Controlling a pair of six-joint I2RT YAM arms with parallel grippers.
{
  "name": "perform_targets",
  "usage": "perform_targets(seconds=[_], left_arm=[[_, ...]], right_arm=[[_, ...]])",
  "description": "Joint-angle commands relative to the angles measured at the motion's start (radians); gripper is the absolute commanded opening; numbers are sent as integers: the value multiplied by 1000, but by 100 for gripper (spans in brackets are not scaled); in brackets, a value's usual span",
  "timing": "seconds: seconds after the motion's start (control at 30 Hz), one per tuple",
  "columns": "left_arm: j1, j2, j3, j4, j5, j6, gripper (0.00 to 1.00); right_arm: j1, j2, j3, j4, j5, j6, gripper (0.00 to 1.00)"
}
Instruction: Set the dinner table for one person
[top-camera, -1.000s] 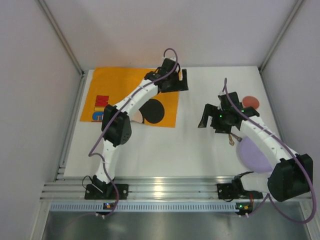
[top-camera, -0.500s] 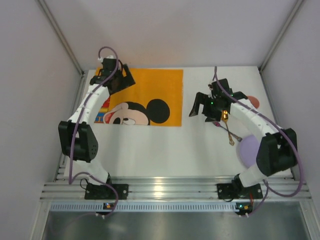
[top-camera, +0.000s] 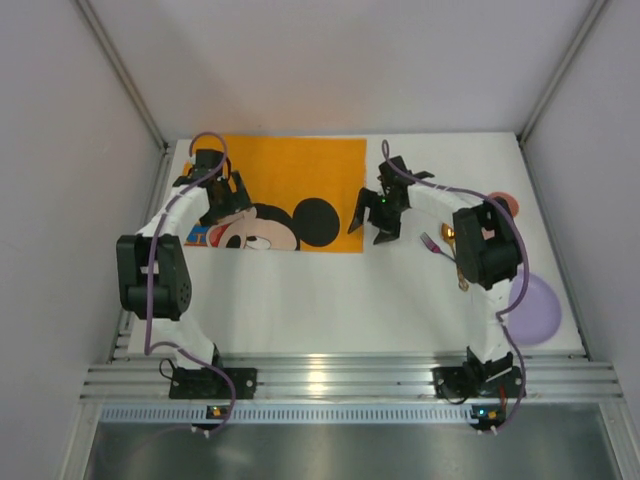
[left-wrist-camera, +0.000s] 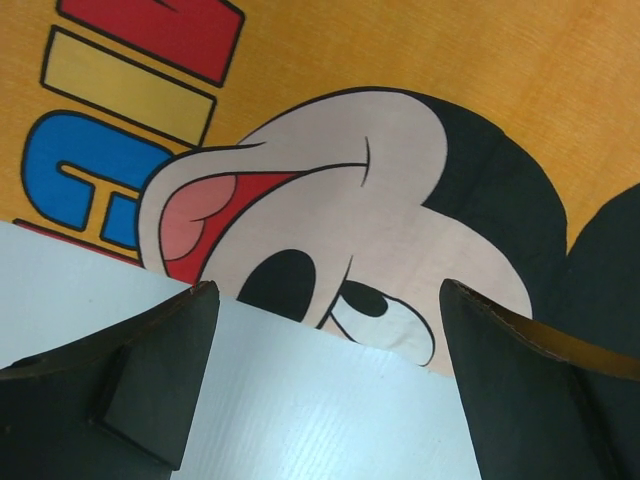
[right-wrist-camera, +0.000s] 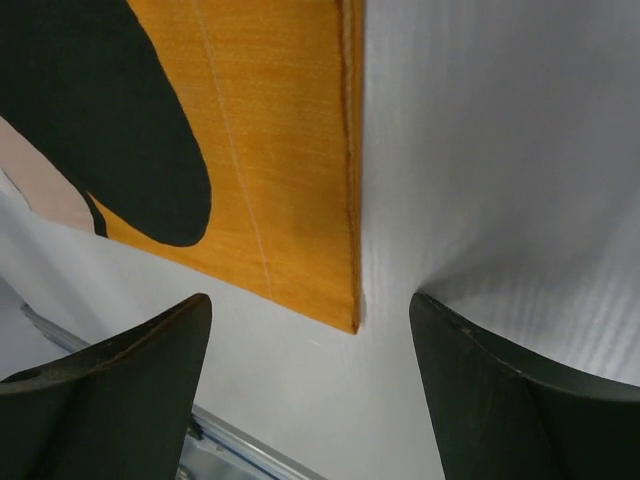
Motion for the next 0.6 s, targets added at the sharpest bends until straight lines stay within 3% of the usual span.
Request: perform_targets(seconds=[0.0, 0.1, 0.2, 0.23, 0.33, 0.57], left_arm=[[29, -33, -7, 41, 32, 12, 97], [32, -27, 0, 23, 43, 21, 96], [32, -32, -6, 20, 40, 36, 96], [34, -30, -6, 17, 40, 39, 96], [61, -41, -12, 18, 40, 49, 96], [64, -35, -13, 17, 63, 27, 95]], right_arm=[[54, 38, 68, 20, -3, 54, 81], [80, 70, 65, 32, 2, 77, 72], [89, 97, 62, 32, 7, 78, 50], [89, 98, 57, 32, 8, 79, 27], [89, 89, 28, 22, 31, 61, 0], [74, -119, -169, -43, 172, -5, 0]])
